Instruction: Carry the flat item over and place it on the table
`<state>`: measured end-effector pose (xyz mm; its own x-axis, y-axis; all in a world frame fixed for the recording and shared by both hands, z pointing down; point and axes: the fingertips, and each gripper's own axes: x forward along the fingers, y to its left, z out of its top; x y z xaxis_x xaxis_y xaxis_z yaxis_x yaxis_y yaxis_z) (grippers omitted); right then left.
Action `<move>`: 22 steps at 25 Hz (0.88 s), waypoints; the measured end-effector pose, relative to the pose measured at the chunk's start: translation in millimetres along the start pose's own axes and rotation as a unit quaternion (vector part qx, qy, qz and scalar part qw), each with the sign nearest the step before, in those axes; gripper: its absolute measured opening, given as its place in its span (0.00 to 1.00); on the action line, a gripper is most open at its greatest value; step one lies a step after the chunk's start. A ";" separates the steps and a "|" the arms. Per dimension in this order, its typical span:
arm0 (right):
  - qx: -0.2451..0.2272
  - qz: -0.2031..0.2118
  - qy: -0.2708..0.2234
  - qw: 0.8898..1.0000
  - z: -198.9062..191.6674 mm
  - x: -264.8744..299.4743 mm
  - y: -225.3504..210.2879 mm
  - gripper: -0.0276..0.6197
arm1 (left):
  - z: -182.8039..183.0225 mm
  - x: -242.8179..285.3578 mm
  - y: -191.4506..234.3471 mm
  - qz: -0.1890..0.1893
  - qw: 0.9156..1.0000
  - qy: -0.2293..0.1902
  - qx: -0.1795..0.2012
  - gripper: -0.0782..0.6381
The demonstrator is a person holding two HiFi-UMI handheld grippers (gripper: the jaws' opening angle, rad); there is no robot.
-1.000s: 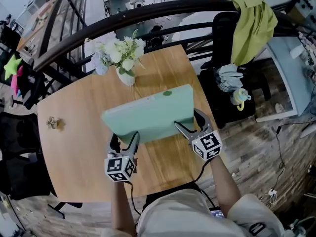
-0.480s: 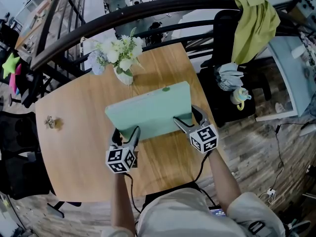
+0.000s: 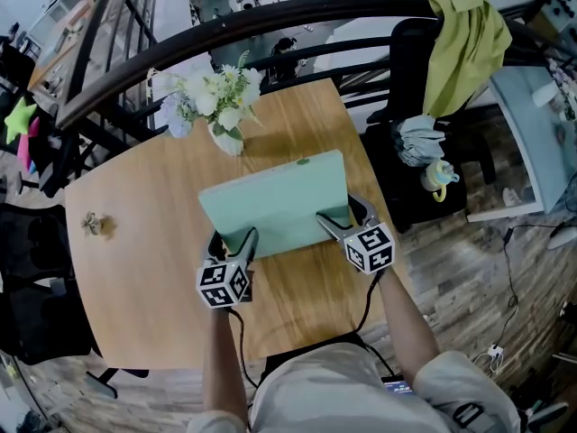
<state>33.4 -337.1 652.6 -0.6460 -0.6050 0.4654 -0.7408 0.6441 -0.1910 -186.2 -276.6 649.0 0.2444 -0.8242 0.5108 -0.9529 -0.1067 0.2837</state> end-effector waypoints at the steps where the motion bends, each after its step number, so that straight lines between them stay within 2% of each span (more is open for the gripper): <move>1: 0.002 0.001 0.001 1.000 -1.0 0.8 0.1 0.61 | -0.1 0.8 0.9 0.001 1.000 0.001 0.000 0.68; 22: 0.035 0.006 0.025 0.999 -12.3 22.7 -9.1 0.61 | -2.1 21.9 13.1 0.005 1.000 0.016 -0.010 0.68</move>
<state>27.8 -350.9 675.6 -0.6468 -0.5718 0.5046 -0.7448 0.6159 -0.2568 -193.0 -294.9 665.6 0.2415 -0.8067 0.5394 -0.9517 -0.0883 0.2941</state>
